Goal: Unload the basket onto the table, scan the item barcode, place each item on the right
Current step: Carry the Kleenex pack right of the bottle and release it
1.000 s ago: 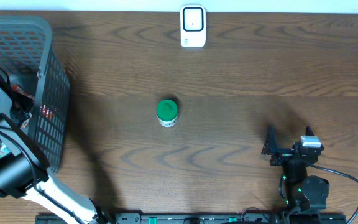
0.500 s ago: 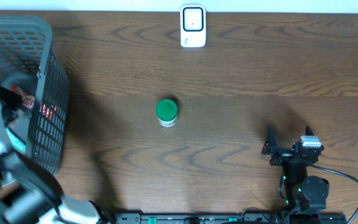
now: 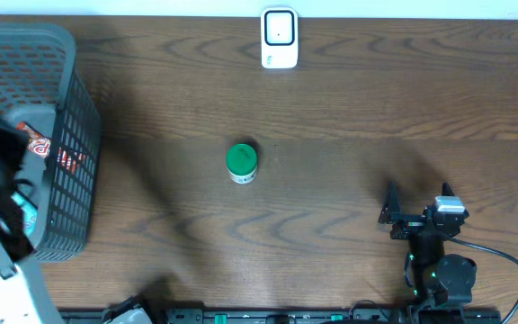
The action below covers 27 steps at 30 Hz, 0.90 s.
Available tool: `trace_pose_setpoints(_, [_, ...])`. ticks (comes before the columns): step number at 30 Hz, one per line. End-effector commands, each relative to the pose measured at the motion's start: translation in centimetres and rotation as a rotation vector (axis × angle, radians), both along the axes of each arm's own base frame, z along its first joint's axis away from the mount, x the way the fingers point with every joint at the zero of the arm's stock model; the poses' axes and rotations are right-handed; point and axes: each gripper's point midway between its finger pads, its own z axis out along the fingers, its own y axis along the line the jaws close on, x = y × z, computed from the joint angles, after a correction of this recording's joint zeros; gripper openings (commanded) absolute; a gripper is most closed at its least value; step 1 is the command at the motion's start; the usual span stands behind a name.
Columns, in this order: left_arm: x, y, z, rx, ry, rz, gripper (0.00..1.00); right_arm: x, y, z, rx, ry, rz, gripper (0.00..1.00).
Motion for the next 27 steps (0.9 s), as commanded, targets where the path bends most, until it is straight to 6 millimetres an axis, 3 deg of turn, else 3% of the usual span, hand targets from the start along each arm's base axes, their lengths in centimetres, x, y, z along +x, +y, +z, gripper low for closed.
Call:
trace_pose_setpoints(1, [1.9,-5.2,-0.1,-0.144,-0.046,-0.110,0.47,0.0,0.0,0.0,-0.005,-0.002,0.000,0.99])
trace_pose_setpoints(2, [2.9,-7.7,-0.5,-0.172,-0.035,-0.179,0.47,0.0,0.0,0.0,-0.005,-0.002,0.000,0.99])
trace_pose_setpoints(7, [5.7,-14.9,-3.1,-0.222,0.055,-0.291,0.47,0.0,0.0,0.0,-0.005,-0.002,0.000,0.99])
trace_pose_setpoints(11, [8.3,-21.5,-6.3,-0.212,0.137,-0.381,0.47,0.0,0.0,0.0,-0.005,-0.002,0.000,0.99])
trace_pose_setpoints(13, [9.9,-26.3,-8.9,-0.209,0.183,-0.457,0.47,0.0,0.0,0.0,-0.005,-0.002,0.000,0.99])
trace_pose_setpoints(16, [11.1,-30.9,-12.5,-0.241,0.240,-0.479,0.47,0.0,0.0,0.0,-0.005,-0.002,0.000,0.99])
trace_pose_setpoints(23, [11.5,-38.9,-20.9,-0.350,0.352,-0.424,0.47,0.0,0.0,0.0,-0.005,-0.002,0.000,0.99])
trace_pose_setpoints(27, [11.0,-41.9,-24.5,-0.398,0.386,-0.379,0.47,0.0,0.0,0.0,-0.005,-0.002,0.000,0.99])
